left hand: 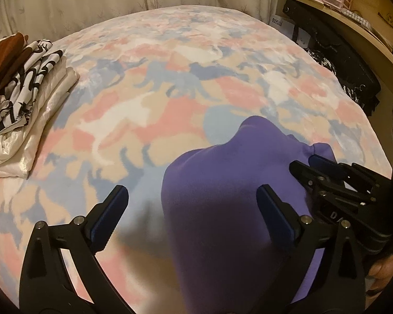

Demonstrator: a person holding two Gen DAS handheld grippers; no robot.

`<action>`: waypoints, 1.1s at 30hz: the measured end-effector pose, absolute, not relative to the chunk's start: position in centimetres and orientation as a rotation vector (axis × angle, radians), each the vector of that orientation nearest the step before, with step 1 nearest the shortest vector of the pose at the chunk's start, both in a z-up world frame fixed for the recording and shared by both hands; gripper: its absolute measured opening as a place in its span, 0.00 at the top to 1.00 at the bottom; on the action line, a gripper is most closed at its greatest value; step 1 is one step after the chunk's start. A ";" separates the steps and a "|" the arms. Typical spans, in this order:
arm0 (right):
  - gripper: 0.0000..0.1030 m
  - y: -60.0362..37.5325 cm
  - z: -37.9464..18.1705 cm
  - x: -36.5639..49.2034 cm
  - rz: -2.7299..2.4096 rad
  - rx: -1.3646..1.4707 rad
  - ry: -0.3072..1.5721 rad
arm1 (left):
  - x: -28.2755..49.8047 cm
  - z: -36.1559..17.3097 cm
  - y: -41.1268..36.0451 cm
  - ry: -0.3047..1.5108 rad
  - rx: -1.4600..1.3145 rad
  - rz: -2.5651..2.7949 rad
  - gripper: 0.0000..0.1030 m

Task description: Fold large clothes

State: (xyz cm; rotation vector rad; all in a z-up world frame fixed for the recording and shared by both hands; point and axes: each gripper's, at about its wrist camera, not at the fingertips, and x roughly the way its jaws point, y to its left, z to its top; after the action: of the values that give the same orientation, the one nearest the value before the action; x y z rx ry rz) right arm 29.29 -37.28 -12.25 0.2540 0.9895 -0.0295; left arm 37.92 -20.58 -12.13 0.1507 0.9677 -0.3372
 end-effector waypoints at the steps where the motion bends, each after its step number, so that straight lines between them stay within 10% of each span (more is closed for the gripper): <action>1: 0.61 -37.3 -11.9 29.2 -0.025 0.259 0.990 | 37.7 -11.9 -20.3 0.964 0.150 -0.335 0.05; 17: 0.53 -33.8 -2.9 18.7 0.109 0.254 0.944 | 27.8 -7.6 -16.6 0.944 0.084 -0.367 0.06; 33: 0.53 -33.5 -7.5 9.2 0.091 0.185 0.987 | 20.1 -11.2 -14.5 0.957 0.026 -0.338 0.13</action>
State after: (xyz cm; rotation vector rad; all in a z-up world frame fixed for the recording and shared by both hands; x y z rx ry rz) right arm 9.19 -33.45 -7.50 0.1849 0.9866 0.0910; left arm 20.05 -14.47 -11.18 0.0260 0.9567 -0.3376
